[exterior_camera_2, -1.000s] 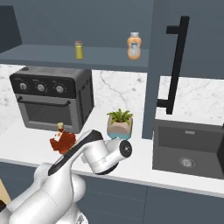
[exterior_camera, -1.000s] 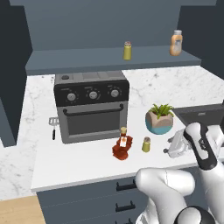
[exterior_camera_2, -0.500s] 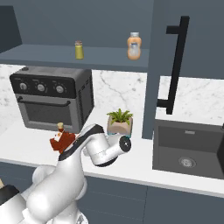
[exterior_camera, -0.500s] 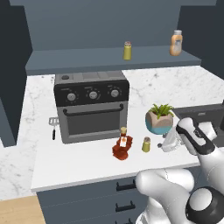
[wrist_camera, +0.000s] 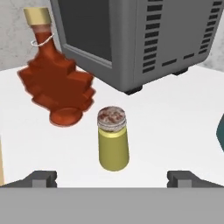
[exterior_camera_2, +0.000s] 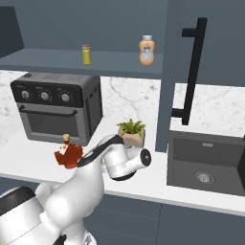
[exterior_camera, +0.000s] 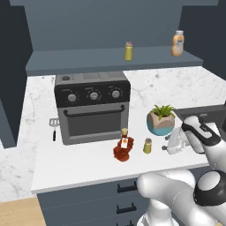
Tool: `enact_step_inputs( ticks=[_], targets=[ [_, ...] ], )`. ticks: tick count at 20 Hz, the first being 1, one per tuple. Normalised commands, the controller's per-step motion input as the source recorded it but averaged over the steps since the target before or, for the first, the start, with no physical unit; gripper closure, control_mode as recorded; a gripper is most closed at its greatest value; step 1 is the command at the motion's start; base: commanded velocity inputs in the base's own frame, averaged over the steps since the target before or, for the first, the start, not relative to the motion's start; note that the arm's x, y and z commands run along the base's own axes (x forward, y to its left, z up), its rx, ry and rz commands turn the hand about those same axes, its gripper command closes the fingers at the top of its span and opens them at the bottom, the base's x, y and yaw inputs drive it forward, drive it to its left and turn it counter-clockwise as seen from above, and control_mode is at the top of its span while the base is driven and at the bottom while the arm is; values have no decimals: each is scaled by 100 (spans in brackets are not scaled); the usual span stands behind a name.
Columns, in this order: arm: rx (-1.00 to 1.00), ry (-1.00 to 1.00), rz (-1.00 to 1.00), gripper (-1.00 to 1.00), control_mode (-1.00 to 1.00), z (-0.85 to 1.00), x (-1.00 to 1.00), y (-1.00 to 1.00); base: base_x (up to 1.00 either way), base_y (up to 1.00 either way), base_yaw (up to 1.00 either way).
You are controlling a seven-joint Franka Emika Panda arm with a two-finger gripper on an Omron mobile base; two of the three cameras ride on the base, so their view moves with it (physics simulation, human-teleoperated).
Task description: Put the shaker and condiment bottle from the counter next to their counterparts in the cabinet.
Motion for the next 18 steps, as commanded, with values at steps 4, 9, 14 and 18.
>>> enact_step_inputs(
  ticks=[4,9,14,18],
  targets=[
    [0,0,6,-100,-100,-1,1,0,0,0,0],
    [0,0,3,-100,-100,0,7,4,0,0,0],
    [0,0,2,-100,-100,0,3,11,0,0,0],
    [0,0,0,-100,-100,0,0,20,0,0,0]
  ],
)
